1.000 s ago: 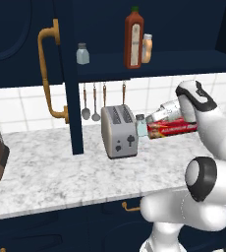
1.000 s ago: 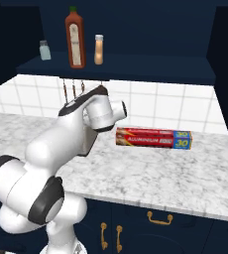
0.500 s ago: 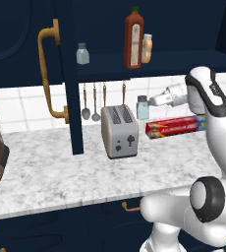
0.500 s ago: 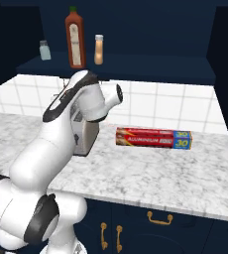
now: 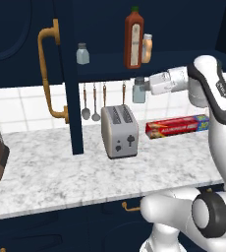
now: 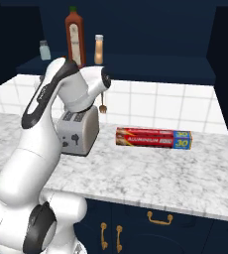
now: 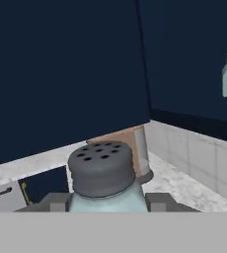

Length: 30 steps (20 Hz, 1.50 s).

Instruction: Put the shaker and condiment bottle from the counter next to their counterparts in the cabinet.

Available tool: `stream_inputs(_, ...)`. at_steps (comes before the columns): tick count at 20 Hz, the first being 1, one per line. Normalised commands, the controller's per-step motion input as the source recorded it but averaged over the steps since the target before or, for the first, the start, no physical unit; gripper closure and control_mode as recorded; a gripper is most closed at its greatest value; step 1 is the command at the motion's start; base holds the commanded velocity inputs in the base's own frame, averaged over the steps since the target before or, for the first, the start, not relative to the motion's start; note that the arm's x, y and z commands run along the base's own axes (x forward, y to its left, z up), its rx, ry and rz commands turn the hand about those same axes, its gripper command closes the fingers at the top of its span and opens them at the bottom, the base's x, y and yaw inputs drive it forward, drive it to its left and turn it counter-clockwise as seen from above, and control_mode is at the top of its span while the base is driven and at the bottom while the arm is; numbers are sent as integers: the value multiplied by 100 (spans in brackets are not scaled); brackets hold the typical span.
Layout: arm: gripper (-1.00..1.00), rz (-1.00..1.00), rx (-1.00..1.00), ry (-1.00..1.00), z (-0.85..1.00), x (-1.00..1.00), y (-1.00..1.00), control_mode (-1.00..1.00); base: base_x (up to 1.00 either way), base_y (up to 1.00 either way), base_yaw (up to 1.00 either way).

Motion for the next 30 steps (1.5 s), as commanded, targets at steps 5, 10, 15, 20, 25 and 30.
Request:
stream_inputs(5,100,-6,-9,-28,58,0,30,-100,0,0,0)
stream_inputs(10,100,-6,-13,-26,33,1,40,-100,0,0,0)
stream_inputs(15,100,-7,-10,-17,19,17,32,-100,0,0,0)
stream_inputs(20,100,-9,-3,-10,31,5,17,-100,0,0,0)
stream_inputs(25,100,-11,0,-2,31,5,2,-100,0,0,0)
stream_inputs(30,100,-17,0,0,3,6,8,-100,0,0,0)
